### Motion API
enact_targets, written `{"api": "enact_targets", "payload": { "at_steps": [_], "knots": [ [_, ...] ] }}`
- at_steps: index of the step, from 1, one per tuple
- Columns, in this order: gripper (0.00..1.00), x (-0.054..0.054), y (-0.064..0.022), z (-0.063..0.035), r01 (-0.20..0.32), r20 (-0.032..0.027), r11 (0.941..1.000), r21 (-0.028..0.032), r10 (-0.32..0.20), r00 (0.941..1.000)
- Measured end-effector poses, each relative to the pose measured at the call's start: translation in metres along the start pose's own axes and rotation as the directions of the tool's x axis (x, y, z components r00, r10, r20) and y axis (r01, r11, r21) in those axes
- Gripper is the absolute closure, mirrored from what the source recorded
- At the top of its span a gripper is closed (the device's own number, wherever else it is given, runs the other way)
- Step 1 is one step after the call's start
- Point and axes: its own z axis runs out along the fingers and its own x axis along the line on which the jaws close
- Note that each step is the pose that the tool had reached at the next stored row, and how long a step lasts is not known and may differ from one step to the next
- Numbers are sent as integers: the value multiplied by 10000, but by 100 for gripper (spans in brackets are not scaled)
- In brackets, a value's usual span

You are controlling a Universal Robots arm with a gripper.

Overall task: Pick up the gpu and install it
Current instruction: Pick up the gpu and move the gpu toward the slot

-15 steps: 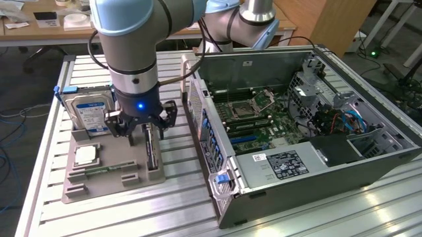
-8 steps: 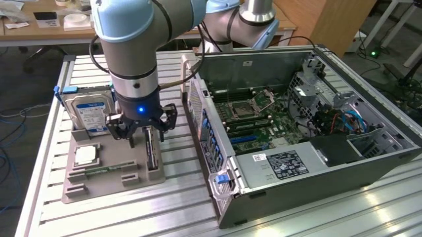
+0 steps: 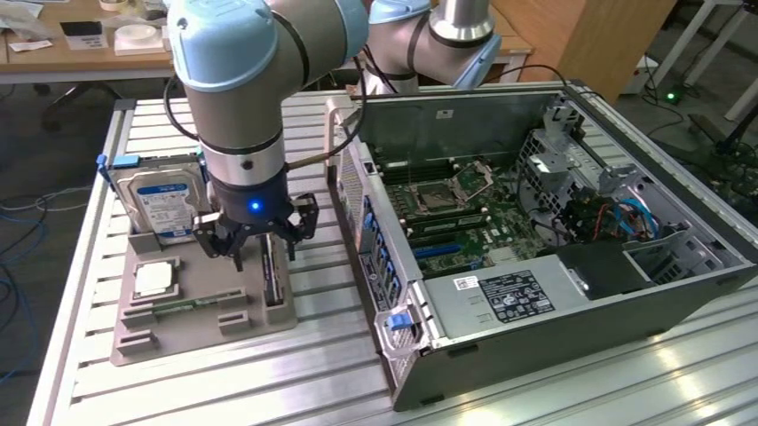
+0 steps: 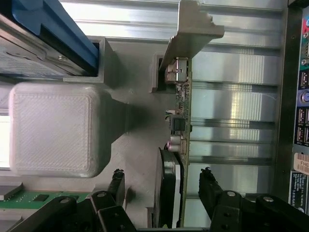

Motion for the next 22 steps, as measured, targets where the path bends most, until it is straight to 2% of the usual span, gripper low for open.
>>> {"api": "enact_targets", "payload": {
  "at_steps": [15, 22],
  "knots": [
    [28, 0, -1, 10, 0, -1, 10000, 0, 0, 10000],
    [28, 1, -2, 48, 0, -1, 10000, 1, 0, 10000]
  ]
}}
